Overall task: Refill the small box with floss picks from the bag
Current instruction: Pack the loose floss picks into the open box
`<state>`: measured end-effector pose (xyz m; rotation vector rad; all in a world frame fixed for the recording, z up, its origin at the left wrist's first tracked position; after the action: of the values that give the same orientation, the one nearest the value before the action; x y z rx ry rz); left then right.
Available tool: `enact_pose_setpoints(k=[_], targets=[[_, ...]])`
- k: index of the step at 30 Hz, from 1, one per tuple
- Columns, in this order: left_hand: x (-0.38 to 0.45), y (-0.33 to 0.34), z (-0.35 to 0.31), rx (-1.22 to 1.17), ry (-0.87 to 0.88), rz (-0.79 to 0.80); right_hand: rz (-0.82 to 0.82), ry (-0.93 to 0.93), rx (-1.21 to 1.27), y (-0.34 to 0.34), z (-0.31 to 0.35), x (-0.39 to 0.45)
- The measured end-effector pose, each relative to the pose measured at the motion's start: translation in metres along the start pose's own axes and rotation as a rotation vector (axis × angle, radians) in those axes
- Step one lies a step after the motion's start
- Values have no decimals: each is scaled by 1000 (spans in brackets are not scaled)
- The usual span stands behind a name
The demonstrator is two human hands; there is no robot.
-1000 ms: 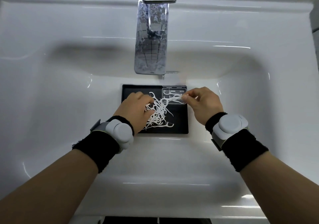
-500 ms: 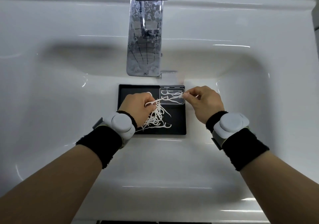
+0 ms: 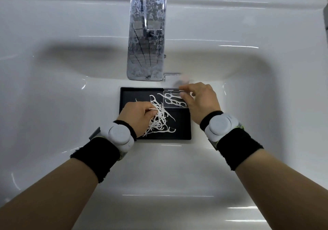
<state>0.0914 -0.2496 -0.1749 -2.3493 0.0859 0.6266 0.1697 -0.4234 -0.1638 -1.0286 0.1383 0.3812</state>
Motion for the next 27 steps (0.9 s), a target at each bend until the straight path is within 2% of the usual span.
enact_pose_setpoints(k=[2, 8, 14, 16, 18, 23, 27], targets=[[2, -2, -3, -61, -14, -29, -1, -1, 62, -4, 0, -7], [12, 2, -25, -166, 20, -29, 199, -24, 235, 17, 8, -29], [14, 14, -34, -222, 28, 48, 194, 47, 286, 24, -2, -31], [16, 13, -29, -287, -10, 8, 167, 98, 276, 23, -8, -30], [18, 9, -23, -453, -84, -53, 143, 131, 260, 21, -12, -30], [25, 1, -21, -683, -176, -191, 150, 125, 259, 24, -10, -32], [31, -8, -29, -471, -93, -237, 42, 125, 214, 12, -13, -19]])
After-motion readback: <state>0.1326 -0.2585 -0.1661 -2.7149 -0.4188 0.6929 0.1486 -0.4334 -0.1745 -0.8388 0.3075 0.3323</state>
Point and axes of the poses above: each hand's wrist, its own x-axis towards the middle knuckle, its own y-axis out of the palm, z = x × y, the point moved 10 cm from there along x, towards the middle knuckle, and after that the axes turned 8 degrees about -x, right-handed, at the moved point
